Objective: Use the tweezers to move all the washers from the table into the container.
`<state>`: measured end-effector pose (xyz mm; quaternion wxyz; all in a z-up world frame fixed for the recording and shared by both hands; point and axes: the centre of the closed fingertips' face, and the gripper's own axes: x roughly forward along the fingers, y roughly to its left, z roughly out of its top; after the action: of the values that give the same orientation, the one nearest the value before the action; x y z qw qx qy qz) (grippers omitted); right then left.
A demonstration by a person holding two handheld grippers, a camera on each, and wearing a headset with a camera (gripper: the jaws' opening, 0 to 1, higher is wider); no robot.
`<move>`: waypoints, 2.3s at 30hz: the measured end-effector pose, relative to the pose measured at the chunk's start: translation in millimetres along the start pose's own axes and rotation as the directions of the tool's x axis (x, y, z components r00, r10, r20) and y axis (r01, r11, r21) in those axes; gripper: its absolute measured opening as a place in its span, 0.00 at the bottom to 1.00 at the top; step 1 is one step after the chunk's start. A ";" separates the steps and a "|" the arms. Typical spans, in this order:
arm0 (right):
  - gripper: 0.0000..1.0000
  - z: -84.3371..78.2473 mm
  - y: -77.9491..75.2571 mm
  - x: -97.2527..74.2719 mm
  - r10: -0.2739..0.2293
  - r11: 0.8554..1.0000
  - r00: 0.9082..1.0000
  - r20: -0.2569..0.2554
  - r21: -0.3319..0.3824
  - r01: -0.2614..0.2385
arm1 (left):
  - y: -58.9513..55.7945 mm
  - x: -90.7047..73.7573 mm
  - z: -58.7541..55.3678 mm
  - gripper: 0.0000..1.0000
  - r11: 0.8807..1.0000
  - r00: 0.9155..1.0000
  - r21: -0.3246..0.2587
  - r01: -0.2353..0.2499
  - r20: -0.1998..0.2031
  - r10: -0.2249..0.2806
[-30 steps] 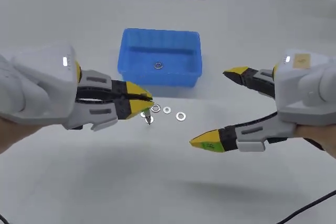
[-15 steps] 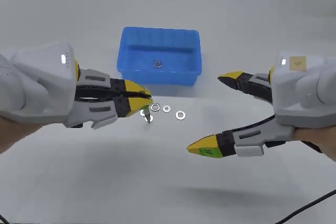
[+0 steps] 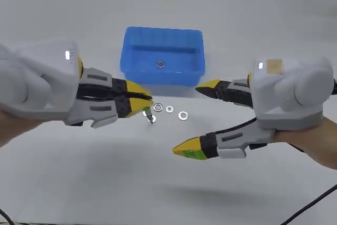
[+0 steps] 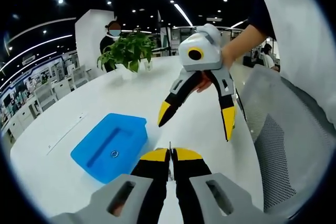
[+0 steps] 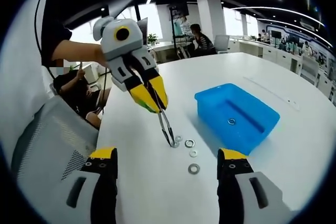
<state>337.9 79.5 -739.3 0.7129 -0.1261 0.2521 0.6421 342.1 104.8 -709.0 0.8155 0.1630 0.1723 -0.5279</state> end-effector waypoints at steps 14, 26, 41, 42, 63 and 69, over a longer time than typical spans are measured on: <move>0.41 4.8 0.2 44.2 0.069 0.997 0.997 -0.044 -0.038 -0.071 | 2.9 -5.1 -7.8 0.07 1.000 1.000 0.001 0.000 -0.029 0.000; 0.25 3.6 7.5 60.8 0.115 0.991 0.991 -0.073 -0.063 -0.119 | 2.9 -0.6 -4.1 0.07 1.000 1.000 -0.016 -0.008 -0.006 0.007; 0.13 1.7 3.2 64.8 0.118 0.972 0.987 -0.112 -0.192 -0.138 | 2.6 -0.2 -3.4 0.07 1.000 1.000 -0.011 -0.005 -0.005 0.005; 0.13 1.5 3.0 64.8 0.117 0.971 0.987 -0.114 -0.197 -0.138 | 2.6 -0.1 -3.5 0.07 1.000 1.000 -0.011 -0.005 -0.005 0.005; 0.10 0.1 3.6 63.4 0.093 0.958 0.990 -0.102 -0.263 -0.117 | 2.4 -0.5 -3.9 0.07 1.000 1.000 -0.027 -0.017 -0.023 0.016; 0.10 5.3 2.8 62.1 0.091 0.964 0.993 -0.079 -0.243 -0.107 | 4.8 -2.7 0.9 0.08 0.998 1.000 -0.049 -0.030 -0.002 0.030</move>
<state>339.2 135.5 -766.8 0.6498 -0.2225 0.2002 0.6987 345.5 108.5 -706.6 0.8271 0.1461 0.1833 -0.5109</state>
